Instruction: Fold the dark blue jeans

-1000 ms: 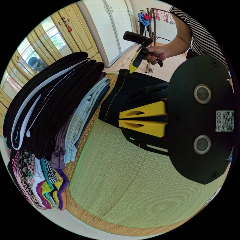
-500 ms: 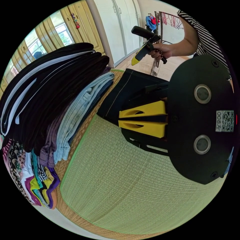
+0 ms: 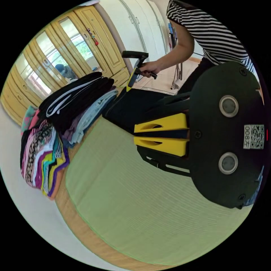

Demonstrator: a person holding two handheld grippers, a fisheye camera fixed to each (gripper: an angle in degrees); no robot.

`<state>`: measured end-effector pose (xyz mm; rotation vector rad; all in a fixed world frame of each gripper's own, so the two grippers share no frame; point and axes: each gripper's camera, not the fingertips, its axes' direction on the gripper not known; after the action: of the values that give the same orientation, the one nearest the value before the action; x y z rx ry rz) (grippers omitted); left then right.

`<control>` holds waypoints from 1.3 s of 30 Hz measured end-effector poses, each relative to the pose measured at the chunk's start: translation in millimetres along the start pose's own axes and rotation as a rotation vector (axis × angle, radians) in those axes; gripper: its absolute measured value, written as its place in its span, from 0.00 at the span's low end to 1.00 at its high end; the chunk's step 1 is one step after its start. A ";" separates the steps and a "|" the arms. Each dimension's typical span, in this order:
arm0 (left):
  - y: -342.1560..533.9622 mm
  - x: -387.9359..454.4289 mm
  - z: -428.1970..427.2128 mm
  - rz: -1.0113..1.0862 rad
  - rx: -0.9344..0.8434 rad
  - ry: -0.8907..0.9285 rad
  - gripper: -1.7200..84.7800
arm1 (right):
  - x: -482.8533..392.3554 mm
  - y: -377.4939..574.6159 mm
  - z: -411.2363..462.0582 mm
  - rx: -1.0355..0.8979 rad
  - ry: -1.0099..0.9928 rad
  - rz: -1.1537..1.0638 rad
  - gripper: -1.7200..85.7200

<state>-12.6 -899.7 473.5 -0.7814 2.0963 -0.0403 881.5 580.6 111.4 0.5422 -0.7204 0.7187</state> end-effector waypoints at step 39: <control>378.9 -153.1 -116.4 -0.203 -0.019 -0.328 0.11 | -456.6 25.1 281.1 -0.346 0.104 -0.684 0.07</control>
<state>-230.3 -541.3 542.3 -0.9421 1.7071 -0.0018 506.0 230.4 -45.0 0.3908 -0.4975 -0.0188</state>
